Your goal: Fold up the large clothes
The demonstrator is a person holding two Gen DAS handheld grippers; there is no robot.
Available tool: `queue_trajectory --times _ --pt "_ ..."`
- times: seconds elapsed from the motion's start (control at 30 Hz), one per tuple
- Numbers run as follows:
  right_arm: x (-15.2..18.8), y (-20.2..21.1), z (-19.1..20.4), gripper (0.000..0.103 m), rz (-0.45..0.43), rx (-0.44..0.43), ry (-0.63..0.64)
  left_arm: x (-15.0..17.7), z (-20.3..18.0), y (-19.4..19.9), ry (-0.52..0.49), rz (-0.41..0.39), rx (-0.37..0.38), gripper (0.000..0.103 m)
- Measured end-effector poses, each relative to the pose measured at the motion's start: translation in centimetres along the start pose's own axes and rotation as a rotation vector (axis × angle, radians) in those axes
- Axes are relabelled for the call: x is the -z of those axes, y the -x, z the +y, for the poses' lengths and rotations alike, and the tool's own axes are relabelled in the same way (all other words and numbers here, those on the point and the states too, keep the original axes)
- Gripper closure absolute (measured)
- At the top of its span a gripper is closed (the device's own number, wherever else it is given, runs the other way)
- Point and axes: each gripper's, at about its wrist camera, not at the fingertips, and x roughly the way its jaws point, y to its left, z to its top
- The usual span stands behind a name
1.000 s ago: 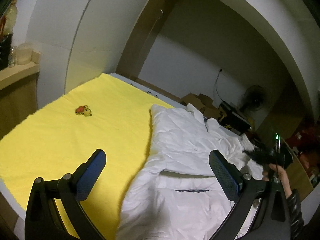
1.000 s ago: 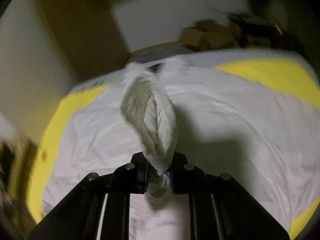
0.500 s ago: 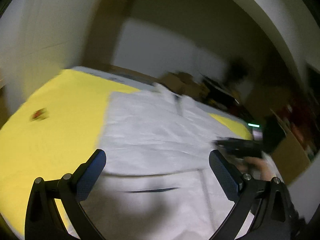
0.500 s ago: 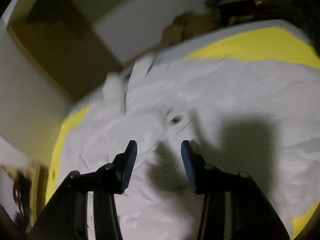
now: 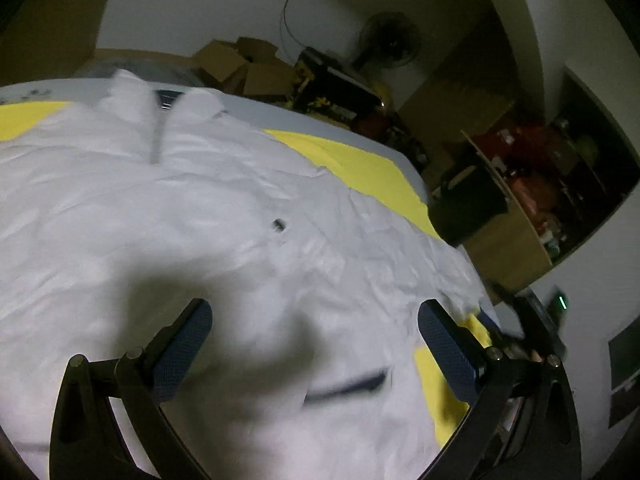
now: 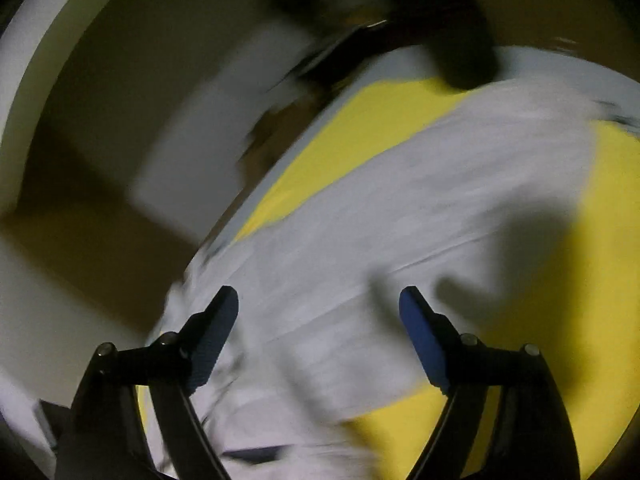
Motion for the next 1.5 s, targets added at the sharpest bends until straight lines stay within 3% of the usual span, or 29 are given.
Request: queue_trajectory --times 0.13,0.23,0.3,0.43,0.53,0.7,0.93,1.03,1.1,1.17,1.3,1.5 --pt "-3.7 5.3 -8.9 0.038 -0.101 0.065 -0.175 -2.0 -0.4 -7.1 0.024 0.036 0.002 0.000" --pt "-5.7 8.4 -13.4 0.038 -0.153 0.104 -0.253 -2.5 0.1 -11.8 0.071 0.104 0.013 0.000" --pt "-7.3 8.9 -15.0 0.038 -0.142 0.088 -0.289 -2.6 0.4 -14.2 0.103 0.145 0.031 0.000" --pt "-8.8 7.3 -14.9 0.041 -0.085 0.054 -0.272 -2.7 -0.1 -16.5 0.078 0.189 0.019 0.000" --pt "-10.3 4.6 -15.0 0.041 -0.041 0.068 -0.251 -2.5 -0.2 -17.5 0.060 0.218 -0.005 0.000" --pt "-12.0 -0.1 -14.7 0.042 0.004 0.106 -0.244 -2.4 0.4 -17.7 0.091 0.225 0.021 0.000" --pt "-12.8 -3.6 -14.2 0.046 0.014 0.163 -0.201 -2.4 0.8 -17.2 0.080 0.228 0.035 0.000" --pt "-12.9 -4.2 -14.6 0.066 0.009 0.187 -0.235 -2.5 1.0 -16.9 0.090 0.228 0.034 0.000" --pt "-13.2 -4.3 -14.7 0.072 -0.014 0.207 -0.246 -2.6 1.2 -16.9 0.100 0.225 0.045 0.000" --pt "-13.3 -4.4 -14.0 0.084 -0.023 0.225 -0.211 -2.8 1.3 -16.6 0.122 0.215 0.055 0.000" --pt "-13.3 -1.4 -9.2 0.091 -0.133 0.223 -0.110 -3.3 1.0 -13.5 0.133 0.145 0.056 0.000" --pt "-9.7 6.3 5.1 0.092 -0.276 0.039 0.122 -3.4 2.0 -0.6 0.055 -0.111 -0.051 0.000"
